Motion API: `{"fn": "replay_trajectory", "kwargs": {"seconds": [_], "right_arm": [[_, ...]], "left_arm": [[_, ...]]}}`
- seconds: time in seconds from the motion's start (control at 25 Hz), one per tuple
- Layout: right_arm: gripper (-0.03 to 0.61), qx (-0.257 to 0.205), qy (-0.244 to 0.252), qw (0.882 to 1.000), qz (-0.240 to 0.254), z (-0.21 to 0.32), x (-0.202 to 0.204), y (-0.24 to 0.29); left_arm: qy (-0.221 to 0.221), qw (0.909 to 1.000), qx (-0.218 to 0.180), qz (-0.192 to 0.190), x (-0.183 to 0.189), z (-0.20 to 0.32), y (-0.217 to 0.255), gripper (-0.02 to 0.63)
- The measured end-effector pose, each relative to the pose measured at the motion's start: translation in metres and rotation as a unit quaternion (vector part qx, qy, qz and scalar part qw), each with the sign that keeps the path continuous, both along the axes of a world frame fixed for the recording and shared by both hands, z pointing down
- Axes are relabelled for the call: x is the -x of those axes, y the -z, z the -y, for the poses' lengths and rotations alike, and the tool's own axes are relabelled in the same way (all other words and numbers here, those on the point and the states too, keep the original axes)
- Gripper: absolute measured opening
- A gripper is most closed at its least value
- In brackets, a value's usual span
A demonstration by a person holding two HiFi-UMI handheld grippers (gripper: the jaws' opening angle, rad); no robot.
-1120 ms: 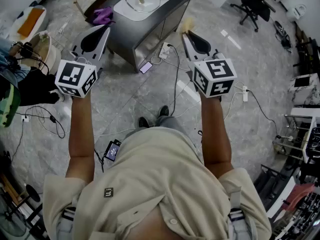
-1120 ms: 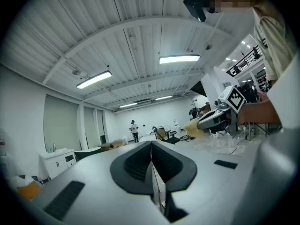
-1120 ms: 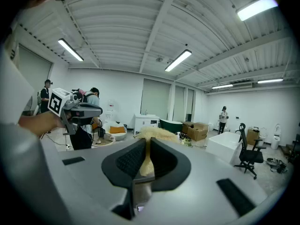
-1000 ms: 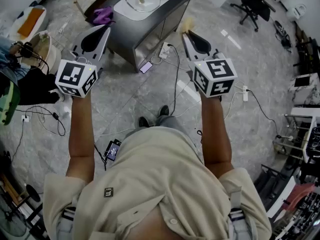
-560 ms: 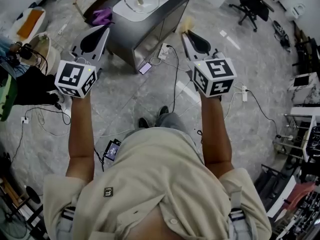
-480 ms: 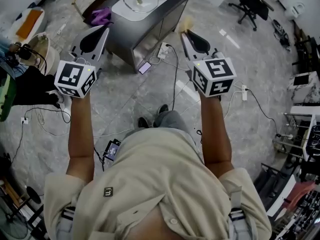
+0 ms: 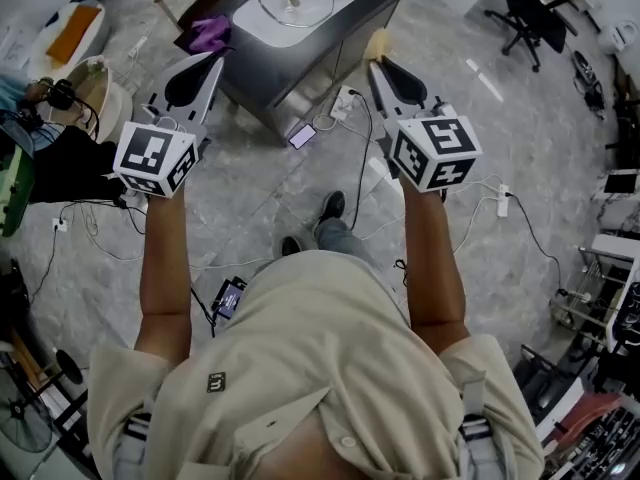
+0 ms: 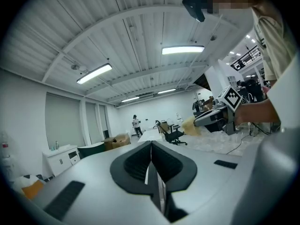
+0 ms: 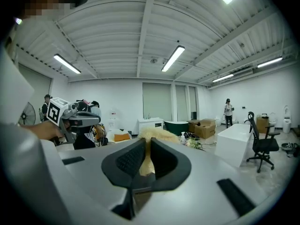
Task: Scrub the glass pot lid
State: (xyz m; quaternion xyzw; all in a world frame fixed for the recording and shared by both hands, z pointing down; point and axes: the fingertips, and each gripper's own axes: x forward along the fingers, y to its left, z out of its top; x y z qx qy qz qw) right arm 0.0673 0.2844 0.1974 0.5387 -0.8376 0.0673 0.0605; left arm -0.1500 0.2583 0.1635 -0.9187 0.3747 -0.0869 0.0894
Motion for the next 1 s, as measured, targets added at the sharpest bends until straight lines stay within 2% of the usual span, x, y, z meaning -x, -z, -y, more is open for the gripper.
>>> {"fn": "replay_trajectory", "kwargs": {"seconds": [0.36, 0.64, 1.0], "right_arm": [[0.044, 0.013, 0.039, 0.999, 0.017, 0.081, -0.034, -0.012], [0.044, 0.015, 0.067, 0.997, 0.037, 0.122, -0.056, -0.016], [0.044, 0.019, 0.06, 0.996, 0.06, 0.153, -0.084, -0.02]], "left_arm": [[0.028, 0.9995, 0.006, 0.013, -0.041, 0.068, -0.002, 0.018], [0.057, 0.9978, 0.009, 0.033, -0.063, 0.091, 0.0, 0.018], [0.056, 0.9969, 0.016, 0.052, -0.089, 0.12, -0.001, 0.02]]}}
